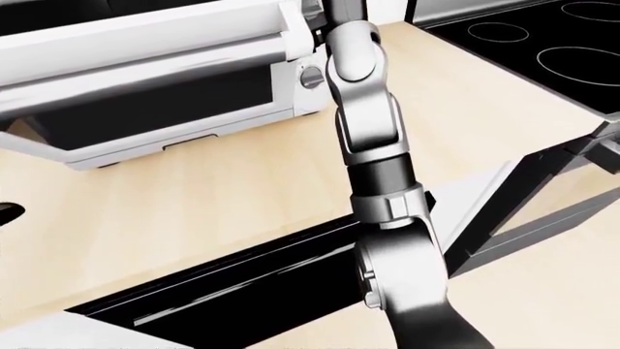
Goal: Close the toaster oven door.
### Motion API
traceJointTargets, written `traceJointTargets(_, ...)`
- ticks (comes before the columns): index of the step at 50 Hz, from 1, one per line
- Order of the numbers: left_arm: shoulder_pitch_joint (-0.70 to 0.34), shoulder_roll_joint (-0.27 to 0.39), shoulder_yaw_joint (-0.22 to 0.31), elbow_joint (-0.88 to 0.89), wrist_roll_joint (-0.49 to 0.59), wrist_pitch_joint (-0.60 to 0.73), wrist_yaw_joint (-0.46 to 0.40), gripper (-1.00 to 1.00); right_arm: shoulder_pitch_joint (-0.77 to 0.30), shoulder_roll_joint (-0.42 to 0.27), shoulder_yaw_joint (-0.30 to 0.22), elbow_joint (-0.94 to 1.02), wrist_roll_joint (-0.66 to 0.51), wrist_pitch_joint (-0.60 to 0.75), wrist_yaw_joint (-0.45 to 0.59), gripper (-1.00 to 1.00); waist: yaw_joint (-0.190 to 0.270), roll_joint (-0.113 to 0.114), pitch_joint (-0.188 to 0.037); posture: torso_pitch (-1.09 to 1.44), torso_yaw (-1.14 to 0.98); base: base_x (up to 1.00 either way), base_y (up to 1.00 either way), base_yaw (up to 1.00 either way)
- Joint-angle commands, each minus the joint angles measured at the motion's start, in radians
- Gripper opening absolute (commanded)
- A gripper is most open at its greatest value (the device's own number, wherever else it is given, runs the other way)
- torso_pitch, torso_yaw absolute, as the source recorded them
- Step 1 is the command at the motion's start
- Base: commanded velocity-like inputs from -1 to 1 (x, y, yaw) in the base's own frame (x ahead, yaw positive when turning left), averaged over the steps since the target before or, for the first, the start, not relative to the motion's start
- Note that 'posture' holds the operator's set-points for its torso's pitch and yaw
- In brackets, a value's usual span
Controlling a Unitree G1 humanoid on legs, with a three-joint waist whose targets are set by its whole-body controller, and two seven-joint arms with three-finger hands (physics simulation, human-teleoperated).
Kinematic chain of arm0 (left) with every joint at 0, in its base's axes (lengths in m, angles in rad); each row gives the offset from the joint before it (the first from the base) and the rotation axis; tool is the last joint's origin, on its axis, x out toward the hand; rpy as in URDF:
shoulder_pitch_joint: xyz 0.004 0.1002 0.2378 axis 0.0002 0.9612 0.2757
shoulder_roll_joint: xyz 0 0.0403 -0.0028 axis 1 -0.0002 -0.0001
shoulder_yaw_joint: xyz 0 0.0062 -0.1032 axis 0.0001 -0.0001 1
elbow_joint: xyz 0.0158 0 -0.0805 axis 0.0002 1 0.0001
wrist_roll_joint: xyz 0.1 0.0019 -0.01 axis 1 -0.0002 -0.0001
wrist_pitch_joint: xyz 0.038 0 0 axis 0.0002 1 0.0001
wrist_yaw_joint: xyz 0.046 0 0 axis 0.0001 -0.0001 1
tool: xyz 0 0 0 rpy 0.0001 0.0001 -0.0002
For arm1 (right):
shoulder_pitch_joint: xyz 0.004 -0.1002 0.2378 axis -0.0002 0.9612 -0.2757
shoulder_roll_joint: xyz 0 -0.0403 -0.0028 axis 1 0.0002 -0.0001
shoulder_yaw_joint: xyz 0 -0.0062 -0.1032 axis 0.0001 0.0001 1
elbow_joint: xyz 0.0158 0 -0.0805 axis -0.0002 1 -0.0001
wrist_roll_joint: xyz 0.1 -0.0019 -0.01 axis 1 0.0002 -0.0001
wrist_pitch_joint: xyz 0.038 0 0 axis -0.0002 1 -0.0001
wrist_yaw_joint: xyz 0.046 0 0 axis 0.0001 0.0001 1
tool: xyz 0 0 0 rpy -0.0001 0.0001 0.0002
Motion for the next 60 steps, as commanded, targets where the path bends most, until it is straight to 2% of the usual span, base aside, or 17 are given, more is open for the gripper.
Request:
traceJointTargets(1,-0.008,0.013,0.010,-0.043,0.007,-0.023,-0.005,1.00,-0.078,0.003,0.000,-0.065,0.025,-0.049,-0.011,1.00,0.008,-0.003,-0.038,0.00,0.00,0.00,0.00,0.00)
traceJointTargets(17,0.069,-0.120,-0.006,-0.178,0.035,-0.050,-0.026,1.00,-0.094,-0.001,0.000,-0.026,0.021,-0.070,-0.011,1.00,0.010,-0.010,-0.040,0.00,0.00,0.00,0.00,0.00)
traceJointTargets(20,0.089,-0.167,-0.044,-0.202,0.055,-0.061,-0.029,1.00,-0.101,-0.004,-0.002,-0.024,0.021,-0.068,-0.009,1.00,0.011,-0.012,-0.039,0.00,0.00,0.00,0.00,0.00)
traceJointTargets(26,0.114,-0.214,-0.072,-0.241,0.071,-0.057,-0.052,1.00,-0.103,-0.008,-0.003,-0.018,0.022,-0.071,-0.011,1.00,0.012,-0.016,-0.042,0.00,0.00,0.00,0.00,0.00)
traceJointTargets(29,0.110,-0.221,-0.075,-0.263,0.068,-0.035,-0.055,1.00,-0.106,-0.010,-0.004,-0.012,0.021,-0.074,-0.011,1.00,0.013,-0.019,-0.041,0.00,0.00,0.00,0.00,0.00)
traceJointTargets(33,0.125,-0.241,-0.112,-0.299,0.091,-0.040,-0.071,1.00,-0.106,-0.012,-0.005,-0.008,0.022,-0.078,-0.012,1.00,0.014,-0.021,-0.041,0.00,0.00,0.00,0.00,0.00)
traceJointTargets(37,0.108,-0.253,-0.129,-0.381,0.075,0.030,-0.068,1.00,-0.106,-0.016,-0.005,-0.002,0.022,-0.082,-0.013,1.00,0.015,-0.024,-0.042,0.00,0.00,0.00,0.00,0.00)
traceJointTargets(46,0.149,-0.317,-0.245,-0.470,0.091,0.051,-0.081,1.00,-0.115,-0.019,-0.007,-0.003,0.023,-0.078,-0.012,1.00,0.021,-0.030,-0.044,0.00,0.00,0.00,0.00,0.00)
traceJointTargets(55,0.200,-0.268,-0.355,-0.470,-0.009,0.015,0.041,1.00,-0.126,-0.018,-0.007,0.002,0.023,-0.077,-0.010,1.00,0.024,-0.035,-0.045,0.00,0.00,0.00,0.00,0.00)
traceJointTargets(60,0.185,-0.209,-0.380,-0.470,-0.081,0.028,0.099,1.00,-0.129,-0.017,-0.006,0.003,0.025,-0.076,-0.011,1.00,0.025,-0.034,-0.046,0.00,0.00,0.00,0.00,0.00)
